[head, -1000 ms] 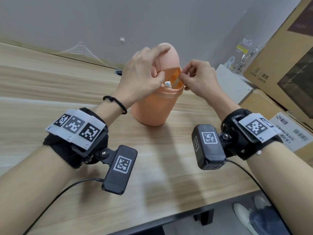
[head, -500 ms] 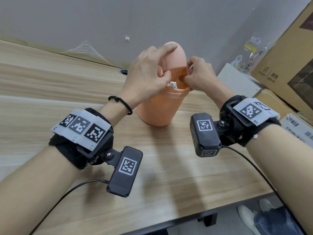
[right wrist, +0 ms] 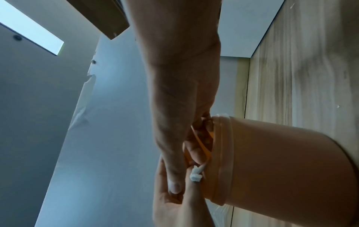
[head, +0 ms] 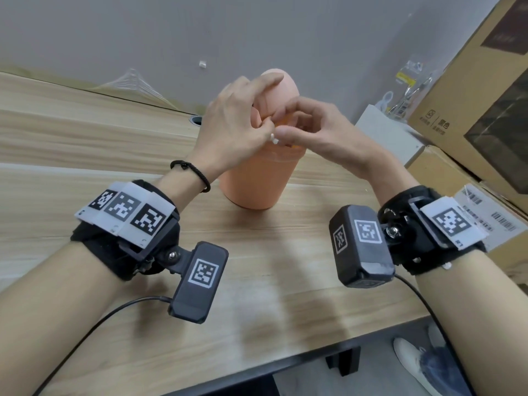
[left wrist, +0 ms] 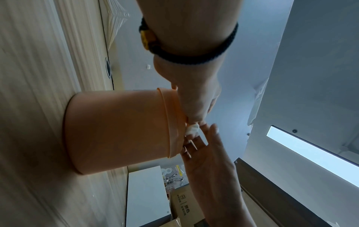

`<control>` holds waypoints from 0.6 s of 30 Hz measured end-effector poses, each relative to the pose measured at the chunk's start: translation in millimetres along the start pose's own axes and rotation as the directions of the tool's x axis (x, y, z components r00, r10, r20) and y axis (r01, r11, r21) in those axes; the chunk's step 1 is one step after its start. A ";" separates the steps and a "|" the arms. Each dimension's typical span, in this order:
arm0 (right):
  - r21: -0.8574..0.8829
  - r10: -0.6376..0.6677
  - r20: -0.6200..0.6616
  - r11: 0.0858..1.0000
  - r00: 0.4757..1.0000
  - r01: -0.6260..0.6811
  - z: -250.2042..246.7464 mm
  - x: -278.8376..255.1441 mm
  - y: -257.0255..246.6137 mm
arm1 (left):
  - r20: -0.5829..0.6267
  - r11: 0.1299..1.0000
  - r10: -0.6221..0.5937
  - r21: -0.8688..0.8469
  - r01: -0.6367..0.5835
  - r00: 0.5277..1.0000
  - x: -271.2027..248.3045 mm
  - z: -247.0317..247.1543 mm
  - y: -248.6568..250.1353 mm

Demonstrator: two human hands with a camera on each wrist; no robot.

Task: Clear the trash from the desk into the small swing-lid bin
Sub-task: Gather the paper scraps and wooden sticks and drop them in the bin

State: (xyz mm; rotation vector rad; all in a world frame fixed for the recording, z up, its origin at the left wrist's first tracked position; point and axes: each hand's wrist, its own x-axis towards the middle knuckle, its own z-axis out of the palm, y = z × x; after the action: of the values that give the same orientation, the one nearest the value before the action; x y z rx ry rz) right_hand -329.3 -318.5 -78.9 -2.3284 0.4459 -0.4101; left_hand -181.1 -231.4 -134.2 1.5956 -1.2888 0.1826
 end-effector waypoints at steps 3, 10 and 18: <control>-0.086 -0.042 -0.054 0.996 0.998 0.038 1.7 -2.1 0.4 | -0.005 1.000 0.008 0.011 -0.008 1.000 -0.2 0.3 0.6; -0.230 -0.083 -0.082 0.971 0.993 0.062 6.5 0.8 1.5 | -0.005 1.000 0.013 0.016 -0.013 1.000 0.3 0.6 -0.6; -0.320 -0.029 -0.463 0.937 0.886 -0.136 -1.8 10.8 15.1 | 0.000 1.000 0.015 0.005 -0.015 1.000 0.0 0.4 -1.4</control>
State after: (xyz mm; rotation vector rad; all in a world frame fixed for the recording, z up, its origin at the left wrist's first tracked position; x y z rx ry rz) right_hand -323.5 -334.5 -86.5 -2.5372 0.8726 -0.9368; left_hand -180.1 -231.9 -135.3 1.5905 -1.3013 0.1956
